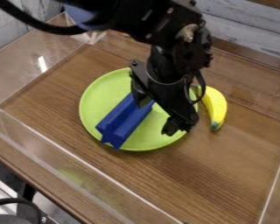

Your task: Put the blue object in the green plate

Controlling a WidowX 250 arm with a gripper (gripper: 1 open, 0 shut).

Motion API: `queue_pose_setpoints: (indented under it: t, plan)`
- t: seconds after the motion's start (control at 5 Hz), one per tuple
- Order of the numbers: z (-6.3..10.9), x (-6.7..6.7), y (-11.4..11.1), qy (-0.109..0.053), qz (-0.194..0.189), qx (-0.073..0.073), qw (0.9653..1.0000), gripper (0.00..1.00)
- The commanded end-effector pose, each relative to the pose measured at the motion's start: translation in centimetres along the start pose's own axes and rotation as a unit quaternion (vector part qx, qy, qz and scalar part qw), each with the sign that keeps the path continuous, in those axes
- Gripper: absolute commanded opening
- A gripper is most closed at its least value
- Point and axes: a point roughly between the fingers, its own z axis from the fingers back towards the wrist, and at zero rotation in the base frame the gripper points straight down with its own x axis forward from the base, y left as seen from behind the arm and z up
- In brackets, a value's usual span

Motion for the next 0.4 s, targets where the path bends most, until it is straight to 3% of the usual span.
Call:
queue_pose_setpoints:
  t: [0.0,0.2]
  plan:
    - [-0.12,0.24,0.31,-0.009,0.003,-0.001,1.0000,1.00]
    - [-0.79,0.09,0.31,-0.006,0.000,-0.002,1.0000,1.00]
